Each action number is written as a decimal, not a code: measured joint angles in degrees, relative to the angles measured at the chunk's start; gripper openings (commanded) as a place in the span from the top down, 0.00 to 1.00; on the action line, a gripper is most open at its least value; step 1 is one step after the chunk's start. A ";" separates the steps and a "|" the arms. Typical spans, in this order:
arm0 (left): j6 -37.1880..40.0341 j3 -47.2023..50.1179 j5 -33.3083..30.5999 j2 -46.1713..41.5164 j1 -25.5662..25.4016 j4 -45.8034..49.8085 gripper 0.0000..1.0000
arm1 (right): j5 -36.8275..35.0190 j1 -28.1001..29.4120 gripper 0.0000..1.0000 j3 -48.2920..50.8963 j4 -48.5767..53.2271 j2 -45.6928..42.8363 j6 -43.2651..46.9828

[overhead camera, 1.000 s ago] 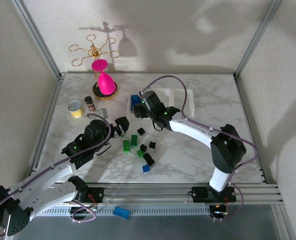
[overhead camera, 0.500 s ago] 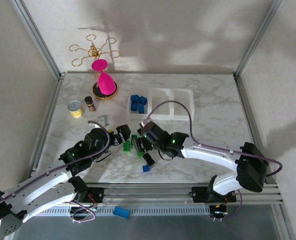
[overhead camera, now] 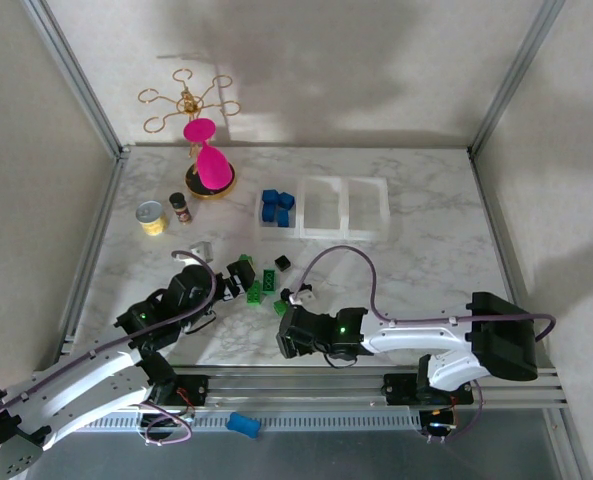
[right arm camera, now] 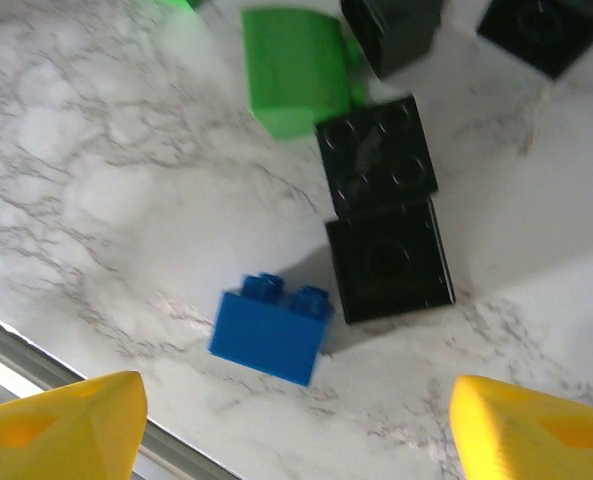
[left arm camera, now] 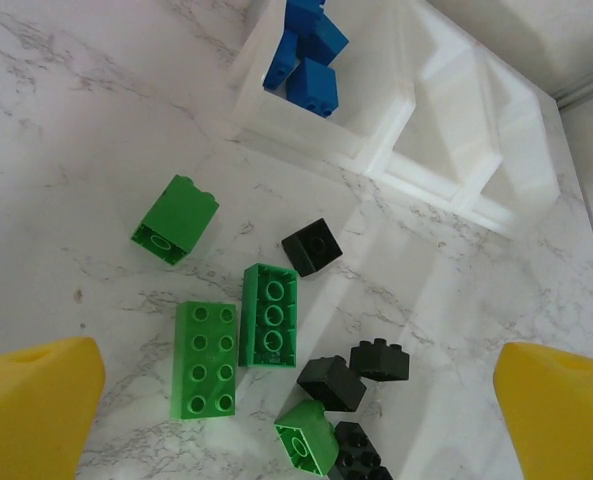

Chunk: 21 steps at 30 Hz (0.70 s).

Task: Sort the legos into containers by color
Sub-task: Pick up the lego from the bottom-center of the table.

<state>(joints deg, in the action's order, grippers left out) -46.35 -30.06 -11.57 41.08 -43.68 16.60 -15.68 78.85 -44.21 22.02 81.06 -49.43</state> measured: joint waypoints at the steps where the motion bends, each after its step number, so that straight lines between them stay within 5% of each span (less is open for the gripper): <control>1: 0.02 0.13 -0.07 0.00 0.00 -0.02 0.00 | 0.11 0.09 0.25 0.31 0.04 0.13 -0.68; 21: -0.42 1.05 -2.23 -1.40 0.00 0.22 0.00 | 0.31 0.22 0.34 -2.56 -3.89 8.87 -2.47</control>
<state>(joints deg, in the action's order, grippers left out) -46.76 -29.02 -13.80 39.68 -43.68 16.82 -15.38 79.07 -46.76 18.13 89.93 -51.90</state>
